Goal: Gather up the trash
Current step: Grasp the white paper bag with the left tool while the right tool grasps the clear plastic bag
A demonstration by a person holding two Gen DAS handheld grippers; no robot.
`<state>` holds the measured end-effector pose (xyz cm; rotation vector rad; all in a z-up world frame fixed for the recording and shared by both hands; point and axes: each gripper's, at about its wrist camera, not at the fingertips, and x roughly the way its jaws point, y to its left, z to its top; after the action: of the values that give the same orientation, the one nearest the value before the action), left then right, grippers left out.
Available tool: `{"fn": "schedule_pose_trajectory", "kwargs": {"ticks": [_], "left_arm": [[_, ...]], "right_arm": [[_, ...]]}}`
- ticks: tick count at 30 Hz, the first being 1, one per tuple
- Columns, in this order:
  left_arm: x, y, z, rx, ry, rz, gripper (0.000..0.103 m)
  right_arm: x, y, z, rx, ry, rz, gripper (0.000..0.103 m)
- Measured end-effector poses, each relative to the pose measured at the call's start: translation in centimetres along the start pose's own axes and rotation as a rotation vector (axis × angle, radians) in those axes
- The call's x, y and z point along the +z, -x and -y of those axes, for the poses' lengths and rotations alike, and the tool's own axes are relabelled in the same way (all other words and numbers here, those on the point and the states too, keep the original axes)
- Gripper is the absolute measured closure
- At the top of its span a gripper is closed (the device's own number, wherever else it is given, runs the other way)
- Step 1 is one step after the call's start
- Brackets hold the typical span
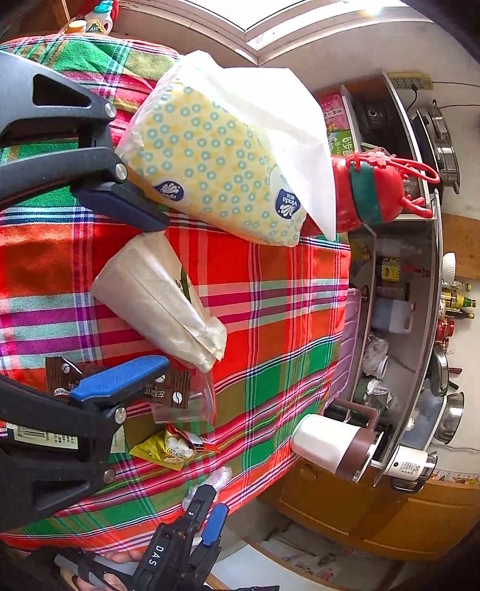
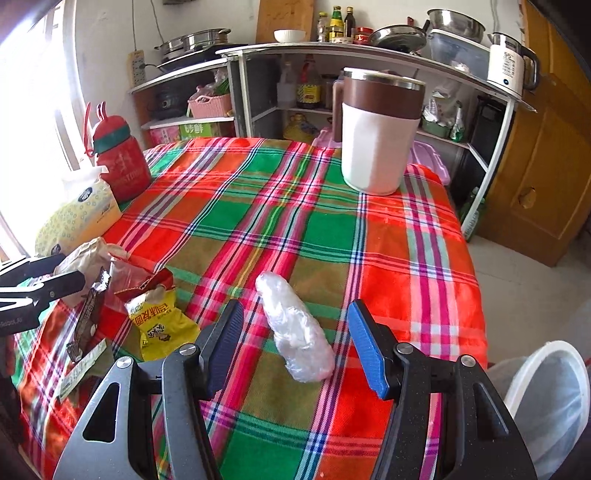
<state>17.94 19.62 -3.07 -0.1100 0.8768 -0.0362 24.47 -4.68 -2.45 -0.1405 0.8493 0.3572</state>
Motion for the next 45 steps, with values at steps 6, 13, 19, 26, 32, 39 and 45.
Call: {"fn": "schedule_pose_trajectory", "kwargs": {"ticks": [6, 13, 19, 26, 32, 39, 45], "left_arm": [[0.0, -0.1, 0.1, -0.021, -0.011, -0.003, 0.032], [-0.1, -0.1, 0.8, -0.024, -0.052, -0.011, 0.045], [-0.2, -0.1, 1.6, -0.027, -0.084, -0.017, 0.056], [-0.5, 0.2, 2.1, -0.033, -0.091, -0.012, 0.071], [-0.8, 0.8, 1.8, -0.046, -0.061, 0.002, 0.075], [-1.2, 2.1, 1.7, -0.049, -0.035, 0.034, 0.075], [-2.1, 2.8, 1.9, -0.072, -0.029, 0.034, 0.075]], "right_arm": [[0.0, -0.4, 0.0, 0.021, -0.014, -0.016, 0.044], [-0.2, -0.7, -0.2, 0.046, -0.02, -0.025, 0.054], [-0.6, -1.0, -0.2, 0.062, -0.034, -0.041, 0.072], [-0.7, -0.7, -0.2, 0.07, -0.041, -0.027, 0.074], [-1.0, -0.2, 0.1, 0.079, -0.068, -0.015, 0.074], [-1.2, 1.0, 0.2, 0.089, -0.091, 0.02, 0.074], [-1.8, 2.0, 0.2, 0.103, -0.104, 0.034, 0.074]]}}
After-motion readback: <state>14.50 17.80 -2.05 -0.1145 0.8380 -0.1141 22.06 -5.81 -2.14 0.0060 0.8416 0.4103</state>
